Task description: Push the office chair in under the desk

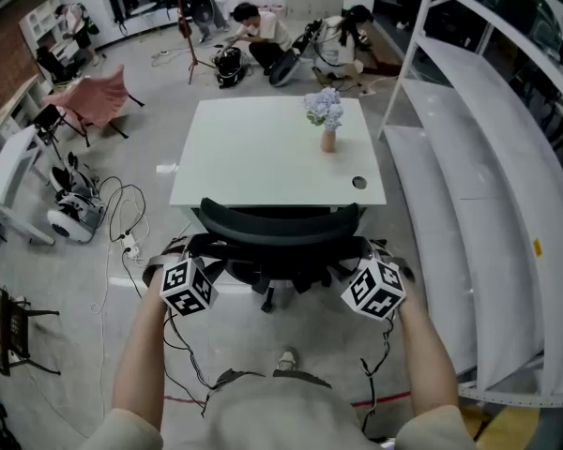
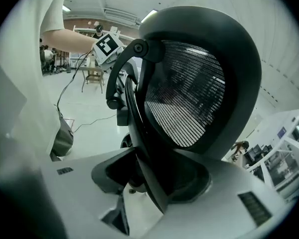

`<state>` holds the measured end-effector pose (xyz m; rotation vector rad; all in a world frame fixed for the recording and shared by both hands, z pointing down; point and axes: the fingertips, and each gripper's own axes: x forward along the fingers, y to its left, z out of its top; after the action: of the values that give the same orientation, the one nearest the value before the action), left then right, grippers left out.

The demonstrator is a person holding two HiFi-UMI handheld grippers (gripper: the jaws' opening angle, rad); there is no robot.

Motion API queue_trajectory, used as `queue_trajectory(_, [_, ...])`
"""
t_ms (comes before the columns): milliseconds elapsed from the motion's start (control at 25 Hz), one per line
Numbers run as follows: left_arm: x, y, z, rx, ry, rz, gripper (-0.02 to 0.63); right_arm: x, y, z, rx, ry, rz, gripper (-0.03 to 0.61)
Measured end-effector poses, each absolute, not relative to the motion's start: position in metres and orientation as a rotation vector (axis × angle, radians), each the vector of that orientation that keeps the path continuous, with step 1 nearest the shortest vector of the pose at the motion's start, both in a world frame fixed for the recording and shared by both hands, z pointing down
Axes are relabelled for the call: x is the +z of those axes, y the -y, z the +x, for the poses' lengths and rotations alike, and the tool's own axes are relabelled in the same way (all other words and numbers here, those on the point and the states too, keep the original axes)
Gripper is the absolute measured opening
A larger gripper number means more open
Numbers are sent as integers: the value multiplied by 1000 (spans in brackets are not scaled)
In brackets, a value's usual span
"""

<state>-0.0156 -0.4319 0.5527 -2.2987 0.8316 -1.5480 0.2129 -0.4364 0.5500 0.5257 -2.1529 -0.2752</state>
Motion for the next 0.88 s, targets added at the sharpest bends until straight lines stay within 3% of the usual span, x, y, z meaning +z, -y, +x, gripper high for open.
queue_trajectory(880, [551, 511, -37, -1548, -837, -2283, 218, 547, 517, 192, -269, 2161, 540, 198])
